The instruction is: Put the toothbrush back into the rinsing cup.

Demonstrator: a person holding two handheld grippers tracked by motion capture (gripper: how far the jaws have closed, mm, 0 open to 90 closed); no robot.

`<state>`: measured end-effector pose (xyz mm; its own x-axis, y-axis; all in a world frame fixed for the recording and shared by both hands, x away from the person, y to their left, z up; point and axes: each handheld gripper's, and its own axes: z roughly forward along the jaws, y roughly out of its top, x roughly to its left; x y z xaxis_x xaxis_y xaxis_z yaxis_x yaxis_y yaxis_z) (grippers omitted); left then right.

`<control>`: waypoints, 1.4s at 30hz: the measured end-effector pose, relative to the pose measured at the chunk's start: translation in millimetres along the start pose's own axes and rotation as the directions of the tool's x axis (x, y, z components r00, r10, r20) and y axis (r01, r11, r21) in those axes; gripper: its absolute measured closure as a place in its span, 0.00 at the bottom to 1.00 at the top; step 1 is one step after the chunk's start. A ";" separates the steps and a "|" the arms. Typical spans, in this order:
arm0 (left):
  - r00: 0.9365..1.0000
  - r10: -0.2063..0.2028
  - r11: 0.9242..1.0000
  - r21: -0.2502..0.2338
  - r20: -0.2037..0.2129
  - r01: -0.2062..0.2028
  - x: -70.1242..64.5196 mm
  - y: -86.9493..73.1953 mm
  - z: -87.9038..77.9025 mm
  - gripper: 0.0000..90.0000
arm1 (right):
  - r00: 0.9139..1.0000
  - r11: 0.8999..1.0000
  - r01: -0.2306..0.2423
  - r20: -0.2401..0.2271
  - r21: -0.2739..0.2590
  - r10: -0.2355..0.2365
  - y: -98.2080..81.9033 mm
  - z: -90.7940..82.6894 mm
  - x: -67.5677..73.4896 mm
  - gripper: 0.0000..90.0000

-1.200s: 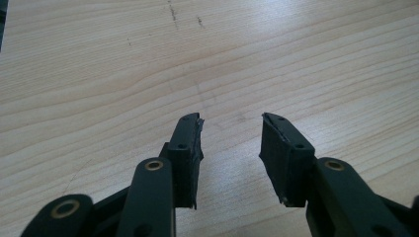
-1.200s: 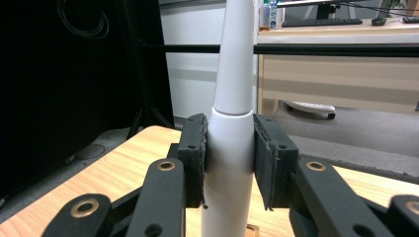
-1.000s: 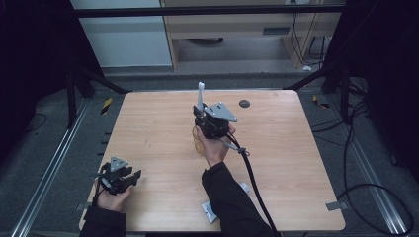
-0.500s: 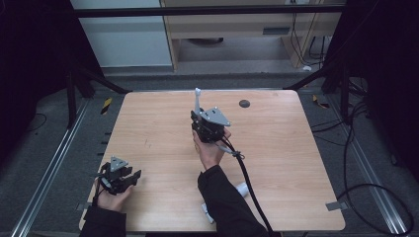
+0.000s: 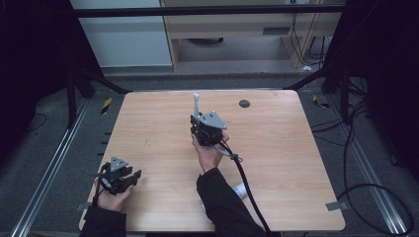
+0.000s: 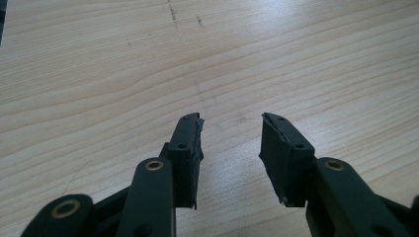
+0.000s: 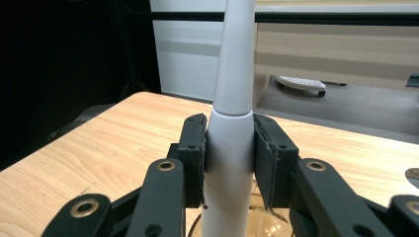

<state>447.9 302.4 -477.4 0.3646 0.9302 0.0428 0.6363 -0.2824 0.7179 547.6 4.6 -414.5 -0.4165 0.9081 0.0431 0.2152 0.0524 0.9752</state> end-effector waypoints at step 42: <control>1.000 0.001 1.000 0.000 -0.002 -0.001 -0.2 0.0 0.1 0.65 | 1.000 0.999 0.007 0.007 0.049 -0.008 -17.6 2.4 -0.4 0.75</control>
<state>448.0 302.1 -477.5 0.3640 0.9303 0.0451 0.6359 -0.2837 0.7177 546.1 4.3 -432.2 -0.4119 0.9106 0.0340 0.2555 0.0796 0.9635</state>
